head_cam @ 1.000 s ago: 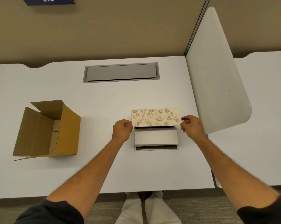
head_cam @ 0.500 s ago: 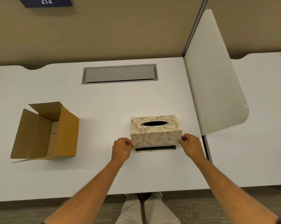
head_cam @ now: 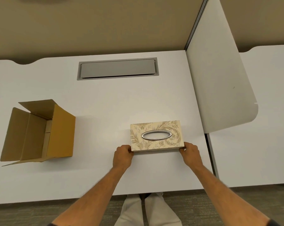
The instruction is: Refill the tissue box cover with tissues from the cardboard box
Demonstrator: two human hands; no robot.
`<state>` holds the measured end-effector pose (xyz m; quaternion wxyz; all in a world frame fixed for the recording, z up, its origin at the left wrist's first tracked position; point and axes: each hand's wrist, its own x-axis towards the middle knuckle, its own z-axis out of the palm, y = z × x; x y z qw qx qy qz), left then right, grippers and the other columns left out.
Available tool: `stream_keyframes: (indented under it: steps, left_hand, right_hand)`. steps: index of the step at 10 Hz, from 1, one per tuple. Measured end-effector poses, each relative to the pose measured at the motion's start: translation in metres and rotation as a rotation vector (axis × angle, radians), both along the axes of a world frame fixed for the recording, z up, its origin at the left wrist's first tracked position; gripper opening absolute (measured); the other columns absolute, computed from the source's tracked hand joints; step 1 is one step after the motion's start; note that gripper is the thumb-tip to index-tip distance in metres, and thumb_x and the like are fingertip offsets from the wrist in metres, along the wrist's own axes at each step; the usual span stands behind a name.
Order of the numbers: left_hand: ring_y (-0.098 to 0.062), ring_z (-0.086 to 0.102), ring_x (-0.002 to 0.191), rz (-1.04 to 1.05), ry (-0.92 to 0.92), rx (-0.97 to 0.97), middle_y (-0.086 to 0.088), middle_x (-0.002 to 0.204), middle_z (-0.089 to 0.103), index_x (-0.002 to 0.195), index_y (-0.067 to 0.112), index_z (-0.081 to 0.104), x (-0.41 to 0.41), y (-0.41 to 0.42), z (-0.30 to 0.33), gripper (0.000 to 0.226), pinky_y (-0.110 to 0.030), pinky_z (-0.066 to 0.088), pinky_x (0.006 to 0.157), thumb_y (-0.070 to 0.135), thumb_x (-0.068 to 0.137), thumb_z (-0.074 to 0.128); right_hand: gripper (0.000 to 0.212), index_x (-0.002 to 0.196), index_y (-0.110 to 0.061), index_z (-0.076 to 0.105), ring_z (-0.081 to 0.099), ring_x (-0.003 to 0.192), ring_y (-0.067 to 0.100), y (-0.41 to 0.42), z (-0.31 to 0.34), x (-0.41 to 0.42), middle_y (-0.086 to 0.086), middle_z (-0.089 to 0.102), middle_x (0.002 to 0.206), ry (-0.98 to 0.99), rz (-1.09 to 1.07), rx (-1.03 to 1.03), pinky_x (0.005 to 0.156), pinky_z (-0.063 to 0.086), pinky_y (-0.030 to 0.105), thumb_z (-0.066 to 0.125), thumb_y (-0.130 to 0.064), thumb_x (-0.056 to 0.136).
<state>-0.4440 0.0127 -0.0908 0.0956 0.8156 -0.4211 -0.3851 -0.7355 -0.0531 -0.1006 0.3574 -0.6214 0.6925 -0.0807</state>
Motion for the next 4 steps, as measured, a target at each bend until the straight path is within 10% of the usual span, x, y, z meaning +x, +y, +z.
stream_keyframes:
  steps: [4]
  left_hand:
    - [-0.023, 0.068, 0.093, -0.161, -0.1, 0.02, -0.002, 0.109, 0.073, 0.117, 0.02, 0.068, 0.021, -0.015, 0.021, 0.033, -0.03, 0.051, 0.072, 0.008, 0.089, 0.054]
  right_hand:
    - [0.029, 0.108, -0.009, 0.069, 0.068, 0.093, 0.033, -0.021, 0.028, 0.004, 0.011, 0.073, 0.108, 0.127, -0.067, 0.011, 0.077, 0.057, 0.042, 0.048, -0.003, 0.09]
